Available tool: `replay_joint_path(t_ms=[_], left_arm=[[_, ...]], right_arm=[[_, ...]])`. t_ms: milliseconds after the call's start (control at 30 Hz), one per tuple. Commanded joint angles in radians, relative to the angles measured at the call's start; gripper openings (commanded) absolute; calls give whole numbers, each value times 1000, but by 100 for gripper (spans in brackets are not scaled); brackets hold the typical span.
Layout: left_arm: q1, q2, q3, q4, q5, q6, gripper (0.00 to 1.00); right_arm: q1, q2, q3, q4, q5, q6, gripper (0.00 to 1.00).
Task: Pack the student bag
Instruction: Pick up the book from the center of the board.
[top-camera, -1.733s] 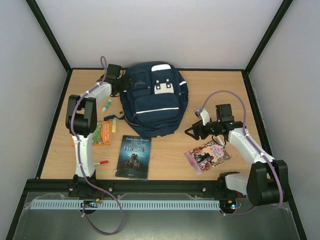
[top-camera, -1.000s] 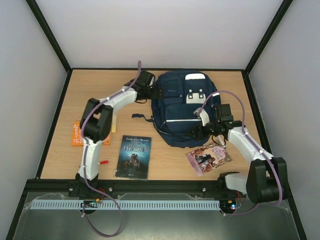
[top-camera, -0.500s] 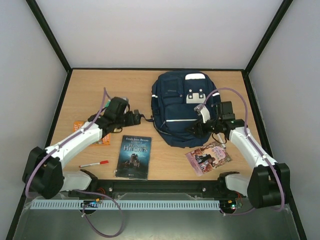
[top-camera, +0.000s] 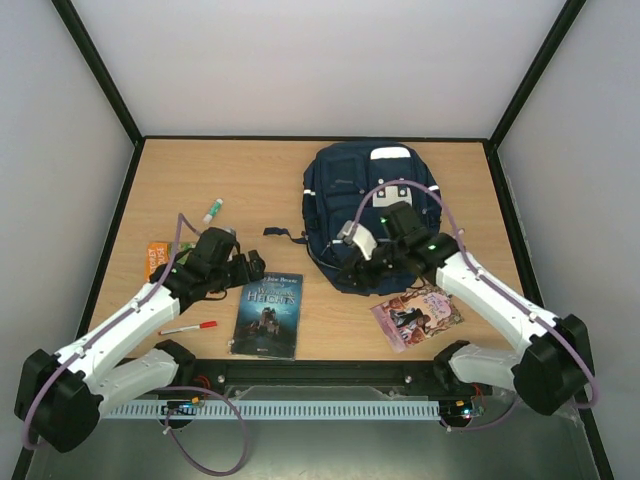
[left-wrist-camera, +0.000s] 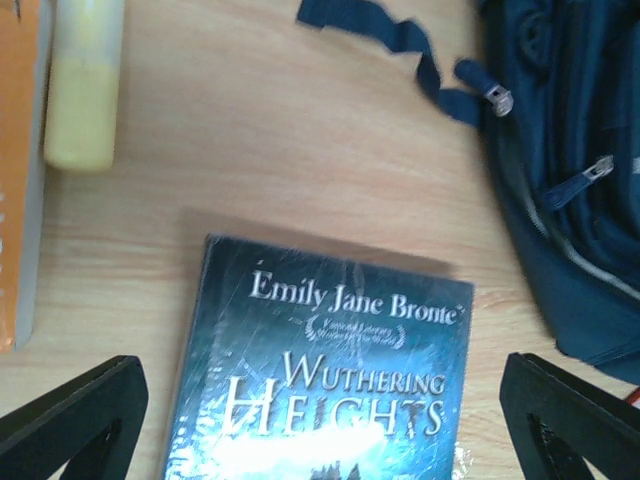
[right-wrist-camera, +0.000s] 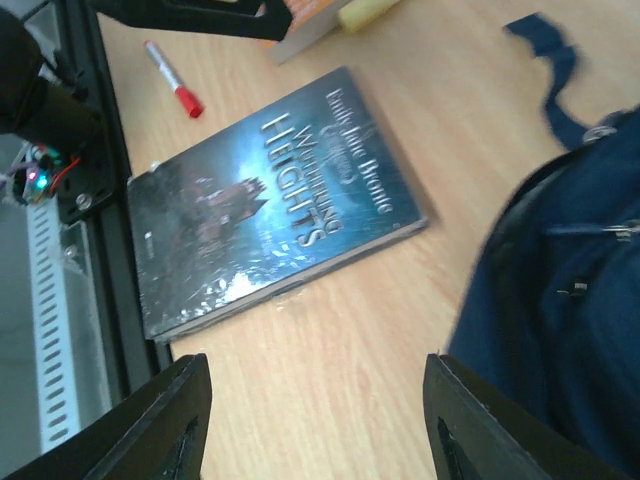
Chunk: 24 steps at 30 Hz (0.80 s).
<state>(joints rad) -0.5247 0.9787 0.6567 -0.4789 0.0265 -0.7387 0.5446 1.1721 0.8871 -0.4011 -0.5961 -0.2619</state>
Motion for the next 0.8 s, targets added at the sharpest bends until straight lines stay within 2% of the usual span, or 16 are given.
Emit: replay_joint_path(t_ms=[0, 233, 300, 367, 500, 633, 767], left_arm=[[-13, 1, -35, -55, 11, -77, 100], [-27, 53, -50, -94, -47, -161, 100], [-30, 59, -87, -70, -27, -174, 100], [-36, 64, -126, -47, 1, -184, 99], [-63, 67, -179, -9, 27, -200, 100], [-84, 72, -194, 11, 38, -199, 99], [-101, 82, -213, 33, 59, -200, 100]], right_arm=[[139, 72, 31, -28, 69, 18, 57], [311, 214, -9, 122, 132, 54, 49], [354, 274, 22, 130, 155, 58, 45], [387, 337, 64, 113, 173, 77, 45], [405, 418, 129, 74, 158, 141, 45], [405, 464, 131, 80, 184, 164, 48], [405, 532, 146, 67, 143, 182, 50]])
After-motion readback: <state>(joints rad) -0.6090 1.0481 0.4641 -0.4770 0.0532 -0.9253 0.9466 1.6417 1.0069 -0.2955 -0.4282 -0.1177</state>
